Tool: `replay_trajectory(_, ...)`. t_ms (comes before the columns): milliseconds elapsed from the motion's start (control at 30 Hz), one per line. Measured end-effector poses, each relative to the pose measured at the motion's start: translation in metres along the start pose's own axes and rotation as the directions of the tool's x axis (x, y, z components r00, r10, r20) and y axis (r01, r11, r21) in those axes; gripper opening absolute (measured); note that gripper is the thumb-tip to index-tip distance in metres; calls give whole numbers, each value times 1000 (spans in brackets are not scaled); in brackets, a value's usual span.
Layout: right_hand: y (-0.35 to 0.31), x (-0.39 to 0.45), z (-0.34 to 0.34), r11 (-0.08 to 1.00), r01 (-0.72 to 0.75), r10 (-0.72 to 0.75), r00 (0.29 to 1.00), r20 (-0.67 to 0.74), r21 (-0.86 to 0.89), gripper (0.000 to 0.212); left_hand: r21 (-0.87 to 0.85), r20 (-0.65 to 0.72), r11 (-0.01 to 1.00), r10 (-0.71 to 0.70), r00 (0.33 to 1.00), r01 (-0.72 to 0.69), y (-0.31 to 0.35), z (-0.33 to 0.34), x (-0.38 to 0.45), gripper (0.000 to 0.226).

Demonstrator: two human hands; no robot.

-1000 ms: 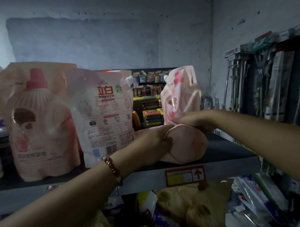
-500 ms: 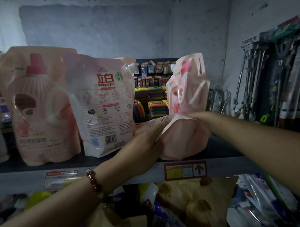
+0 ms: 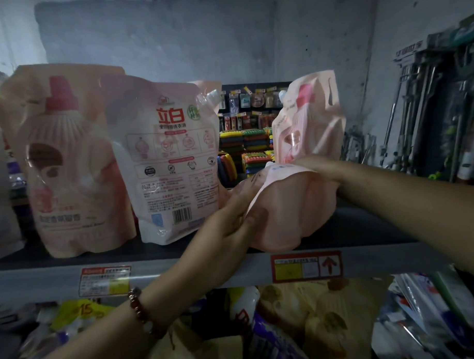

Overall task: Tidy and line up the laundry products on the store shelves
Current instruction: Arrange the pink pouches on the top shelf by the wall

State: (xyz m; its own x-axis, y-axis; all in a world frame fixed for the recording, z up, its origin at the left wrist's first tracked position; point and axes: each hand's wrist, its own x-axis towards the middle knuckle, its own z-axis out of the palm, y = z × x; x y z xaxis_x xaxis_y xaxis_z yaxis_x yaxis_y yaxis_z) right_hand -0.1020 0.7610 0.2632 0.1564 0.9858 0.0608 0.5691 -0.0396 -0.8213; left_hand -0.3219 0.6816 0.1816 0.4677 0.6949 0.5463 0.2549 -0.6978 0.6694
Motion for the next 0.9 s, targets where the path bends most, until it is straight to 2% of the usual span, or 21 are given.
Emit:
replay_trajectory(100,-11,-3,-1,998,67,-68,995,-71,-22,41,-113,-49,993,-24,999,18,7,-1,-5,40)
replay_trajectory(167,-14,-3,-1,994,76,-82,994,-70,-83,52,-158,-60,985,-77,995,67,12,-5,-9,36)
replay_trajectory(233,-20,-6,-2,992,83,-91,993,-73,-100,57,-161,46,971,-173,984,178,15,-12,-1,43)
replay_trajectory(300,-26,-5,-3,997,78,-80,992,-94,-27,55,-239,65,957,-155,986,167,-7,-11,4,51)
replay_trajectory(333,-28,-5,-4,996,84,-82,992,-97,16,53,-358,36,917,-177,984,178,-14,-11,14,53)
replay_trajectory(400,-33,-8,-4,984,122,-105,986,-130,127,51,-540,-52,805,-322,945,244,-6,-18,22,48)
replay_trajectory(467,-38,-11,-3,956,144,-107,983,-149,257,53,-598,20,754,-326,945,273,10,-12,20,53)
replay_trajectory(500,-42,-15,-3,950,165,-125,979,-161,266,52,-623,81,692,-406,910,364,17,-12,24,55)
replay_trajectory(533,-46,-18,-4,949,201,-160,971,-179,242,47,-651,141,617,-474,869,442,29,-9,29,53)
replay_trajectory(633,-58,-24,-9,937,339,-312,920,-236,85,35,-698,229,516,-498,837,497,17,-9,38,59)
replay_trajectory(800,-69,-42,-17,891,453,-443,864,-240,-13,45,-721,334,460,-424,842,518,21,1,42,61)
replay_trajectory(900,-69,-57,-24,856,509,-515,824,-236,-91,44,-728,329,466,-407,852,503,22,2,40,65)
